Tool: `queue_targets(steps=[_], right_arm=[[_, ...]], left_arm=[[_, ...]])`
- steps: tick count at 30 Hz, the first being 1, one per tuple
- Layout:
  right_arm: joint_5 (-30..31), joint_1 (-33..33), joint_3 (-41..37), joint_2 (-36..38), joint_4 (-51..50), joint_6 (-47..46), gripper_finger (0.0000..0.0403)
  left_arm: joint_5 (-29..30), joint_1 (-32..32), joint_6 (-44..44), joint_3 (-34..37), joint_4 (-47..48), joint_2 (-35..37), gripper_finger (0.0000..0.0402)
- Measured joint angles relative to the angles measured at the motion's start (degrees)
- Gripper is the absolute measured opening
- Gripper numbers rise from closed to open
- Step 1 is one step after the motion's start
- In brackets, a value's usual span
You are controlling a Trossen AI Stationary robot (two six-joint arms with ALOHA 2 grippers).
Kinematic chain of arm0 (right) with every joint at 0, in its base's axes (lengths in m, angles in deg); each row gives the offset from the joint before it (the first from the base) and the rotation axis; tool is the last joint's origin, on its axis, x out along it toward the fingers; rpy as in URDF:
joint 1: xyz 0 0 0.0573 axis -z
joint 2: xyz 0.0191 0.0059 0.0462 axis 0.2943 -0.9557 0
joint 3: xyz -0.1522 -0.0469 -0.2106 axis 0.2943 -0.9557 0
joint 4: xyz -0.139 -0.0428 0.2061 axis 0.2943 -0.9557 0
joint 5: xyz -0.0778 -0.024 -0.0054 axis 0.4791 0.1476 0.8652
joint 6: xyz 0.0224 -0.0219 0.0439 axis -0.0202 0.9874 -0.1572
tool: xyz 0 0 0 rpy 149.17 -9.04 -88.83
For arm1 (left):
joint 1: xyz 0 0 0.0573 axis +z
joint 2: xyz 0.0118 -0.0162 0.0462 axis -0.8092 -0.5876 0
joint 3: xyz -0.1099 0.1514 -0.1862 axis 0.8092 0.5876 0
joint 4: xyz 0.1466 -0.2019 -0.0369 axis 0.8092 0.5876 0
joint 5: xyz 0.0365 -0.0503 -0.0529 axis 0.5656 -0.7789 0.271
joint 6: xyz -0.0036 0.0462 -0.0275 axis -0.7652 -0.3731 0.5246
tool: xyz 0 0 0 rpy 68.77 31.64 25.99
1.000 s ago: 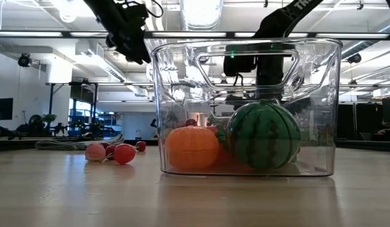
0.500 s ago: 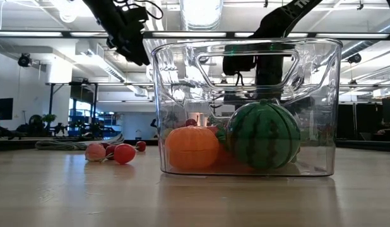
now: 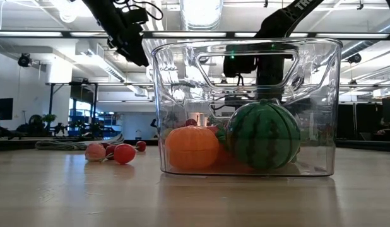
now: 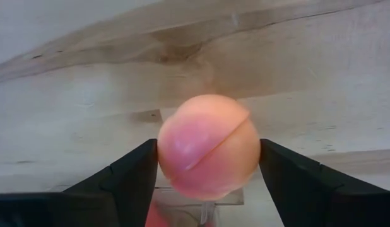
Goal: Pick and placing Produce into tupperware
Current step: Put the top peach into the transparent bin
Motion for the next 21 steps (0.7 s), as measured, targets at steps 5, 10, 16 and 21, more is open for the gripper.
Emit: queue_targets(steps=[5, 10, 16, 21], right_arm=[[0.6, 0.0, 0.0, 0.0, 0.0, -0.2, 0.0243], [1.0, 0.0, 1.4, 0.3, -0.2, 1.3, 0.0244], [3.6, 0.0, 4.9, 3.5, -0.8, 3.0, 0.0247], [5.0, -0.2, 9.1, 7.4, -1.1, 6.4, 0.0247]], left_arm=[[0.0, 0.4, 0.0, 0.0, 0.0, 0.0, 0.0304], [0.0, 0.6, 0.0, 0.1, 0.0, 0.0, 0.0304], [0.0, 0.6, -1.3, 0.1, 0.0, 0.0, 0.0304], [0.0, 0.6, -1.3, 0.1, 0.0, 0.0, 0.0304]])
